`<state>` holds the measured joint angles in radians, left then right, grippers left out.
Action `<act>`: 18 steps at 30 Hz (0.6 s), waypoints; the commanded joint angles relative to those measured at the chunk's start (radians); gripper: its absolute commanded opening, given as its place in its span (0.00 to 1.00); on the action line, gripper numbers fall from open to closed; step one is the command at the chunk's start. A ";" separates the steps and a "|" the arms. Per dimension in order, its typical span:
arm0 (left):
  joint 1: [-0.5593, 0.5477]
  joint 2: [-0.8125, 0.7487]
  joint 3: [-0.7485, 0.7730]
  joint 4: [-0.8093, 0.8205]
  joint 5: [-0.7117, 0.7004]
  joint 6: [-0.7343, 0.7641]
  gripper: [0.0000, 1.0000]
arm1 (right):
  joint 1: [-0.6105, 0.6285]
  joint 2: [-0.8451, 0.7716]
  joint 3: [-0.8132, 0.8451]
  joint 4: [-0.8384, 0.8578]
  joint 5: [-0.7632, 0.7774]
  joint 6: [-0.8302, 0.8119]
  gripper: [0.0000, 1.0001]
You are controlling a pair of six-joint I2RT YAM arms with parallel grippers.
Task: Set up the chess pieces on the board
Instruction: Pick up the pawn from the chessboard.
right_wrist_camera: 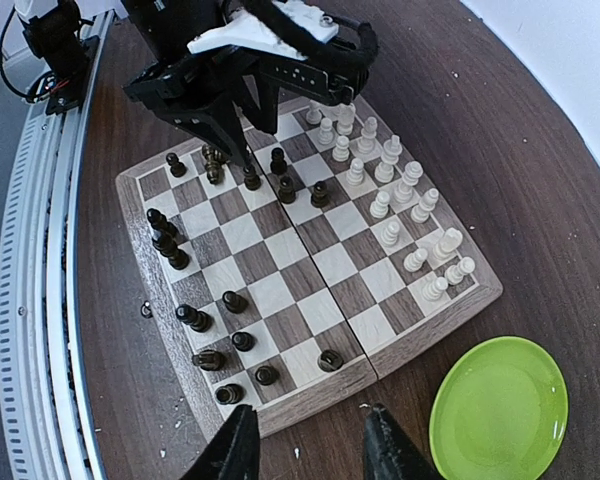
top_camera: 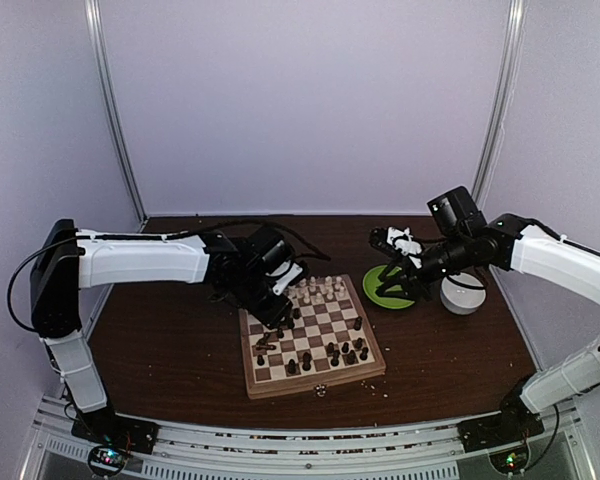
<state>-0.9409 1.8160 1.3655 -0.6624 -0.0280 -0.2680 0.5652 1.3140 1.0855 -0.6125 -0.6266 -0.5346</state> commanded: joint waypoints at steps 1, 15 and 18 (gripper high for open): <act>-0.007 -0.004 0.052 -0.081 -0.023 -0.005 0.37 | -0.002 -0.003 0.009 -0.006 -0.044 -0.012 0.36; -0.010 0.051 0.062 -0.090 0.022 0.006 0.28 | -0.002 0.028 0.025 -0.040 -0.058 -0.030 0.36; -0.010 0.075 0.077 -0.085 0.023 0.011 0.28 | -0.002 0.032 0.025 -0.044 -0.055 -0.034 0.36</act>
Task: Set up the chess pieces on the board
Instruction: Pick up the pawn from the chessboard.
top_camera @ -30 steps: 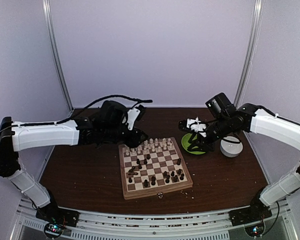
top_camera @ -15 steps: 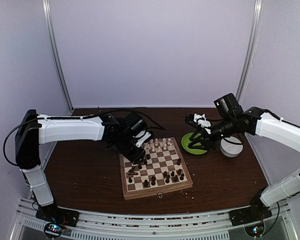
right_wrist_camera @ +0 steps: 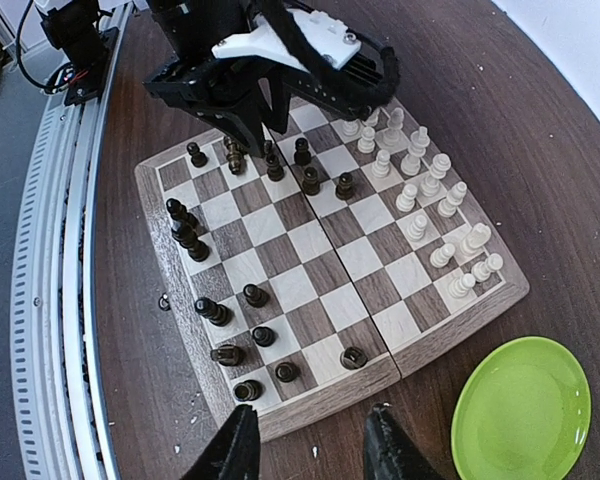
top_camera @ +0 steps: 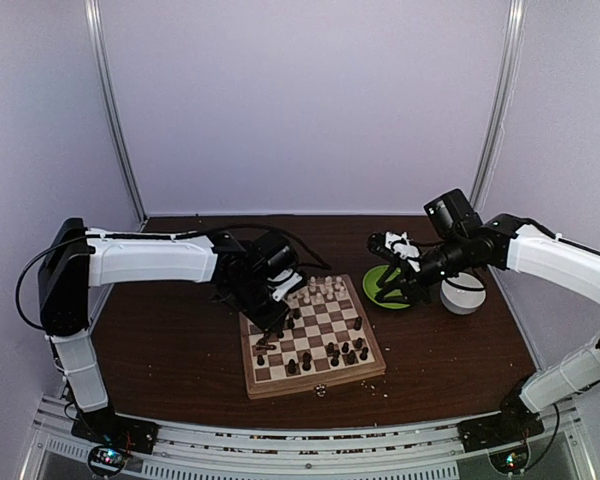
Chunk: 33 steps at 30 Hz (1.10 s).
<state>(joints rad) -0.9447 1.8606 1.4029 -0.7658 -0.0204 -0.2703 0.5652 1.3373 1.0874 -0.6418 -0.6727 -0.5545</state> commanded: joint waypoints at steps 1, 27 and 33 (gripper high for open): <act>-0.006 0.040 0.045 0.018 0.018 0.016 0.28 | -0.002 0.010 0.023 -0.015 -0.007 -0.015 0.36; -0.050 -0.003 0.081 0.068 0.193 0.036 0.00 | -0.010 0.016 0.034 -0.028 0.000 -0.025 0.33; -0.067 0.046 0.094 0.111 0.283 0.053 0.00 | -0.016 0.013 0.032 -0.023 0.007 -0.019 0.33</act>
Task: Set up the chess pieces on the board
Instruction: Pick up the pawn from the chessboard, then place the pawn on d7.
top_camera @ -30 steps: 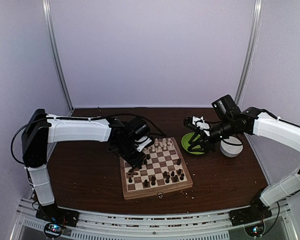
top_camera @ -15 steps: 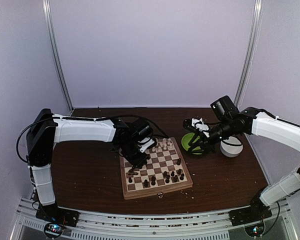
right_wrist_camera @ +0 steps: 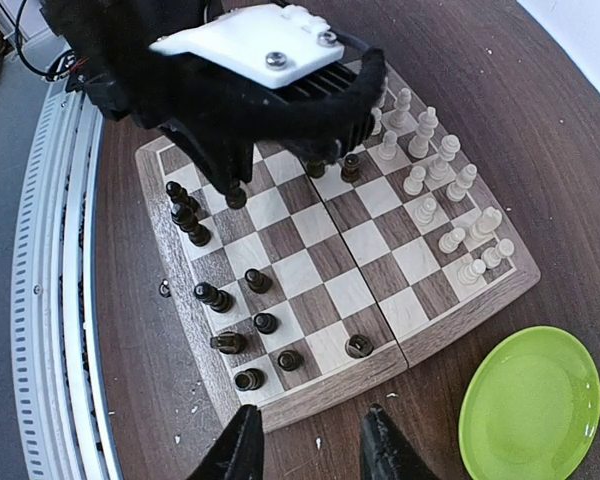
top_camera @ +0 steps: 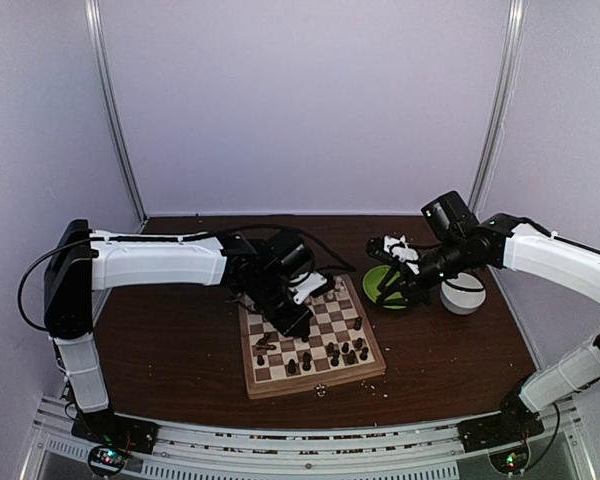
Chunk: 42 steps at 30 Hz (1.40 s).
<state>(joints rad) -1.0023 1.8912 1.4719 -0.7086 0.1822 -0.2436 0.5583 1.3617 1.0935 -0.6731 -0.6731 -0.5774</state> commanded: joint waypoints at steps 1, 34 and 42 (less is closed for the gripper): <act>-0.012 0.026 0.029 0.054 0.085 0.029 0.00 | -0.010 -0.013 0.026 0.010 0.008 0.004 0.33; -0.032 0.147 0.082 0.069 0.070 0.050 0.00 | -0.021 -0.001 0.027 -0.003 0.001 -0.013 0.33; -0.034 0.153 0.082 0.061 0.063 0.052 0.08 | -0.021 0.003 0.027 -0.006 0.001 -0.016 0.33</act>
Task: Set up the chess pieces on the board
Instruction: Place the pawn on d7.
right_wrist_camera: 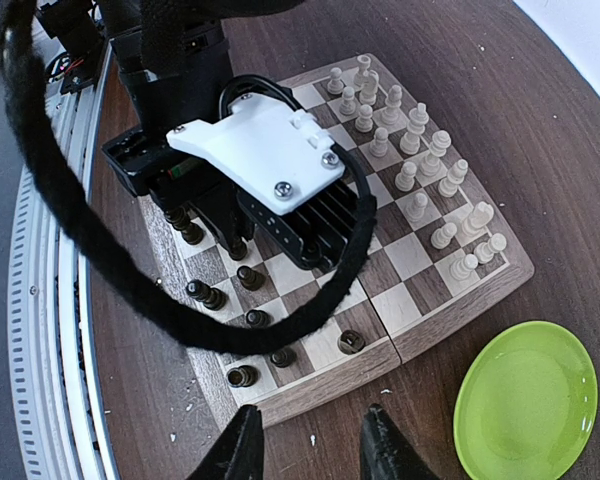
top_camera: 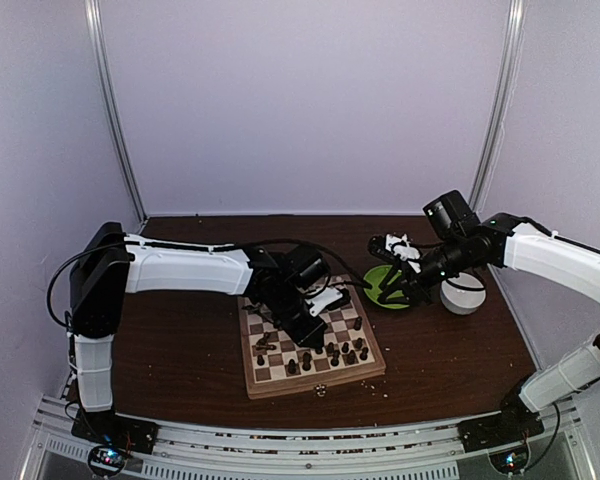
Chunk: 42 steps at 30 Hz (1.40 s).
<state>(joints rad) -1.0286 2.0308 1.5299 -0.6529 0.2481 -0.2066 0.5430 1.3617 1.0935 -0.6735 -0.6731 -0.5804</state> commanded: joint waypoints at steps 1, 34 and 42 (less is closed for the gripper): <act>-0.008 0.013 0.025 0.007 -0.001 0.014 0.09 | -0.006 0.005 0.027 -0.006 0.001 -0.013 0.33; 0.003 -0.190 0.022 -0.007 -0.187 0.015 0.36 | -0.006 0.012 0.034 -0.012 -0.002 -0.013 0.33; 0.117 -0.174 -0.029 -0.045 -0.266 -0.017 0.37 | -0.006 0.013 0.035 -0.014 0.001 -0.013 0.33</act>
<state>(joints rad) -0.9661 1.8275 1.5280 -0.6708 0.0338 -0.2111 0.5430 1.3712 1.0954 -0.6842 -0.6731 -0.5888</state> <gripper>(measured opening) 0.362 0.334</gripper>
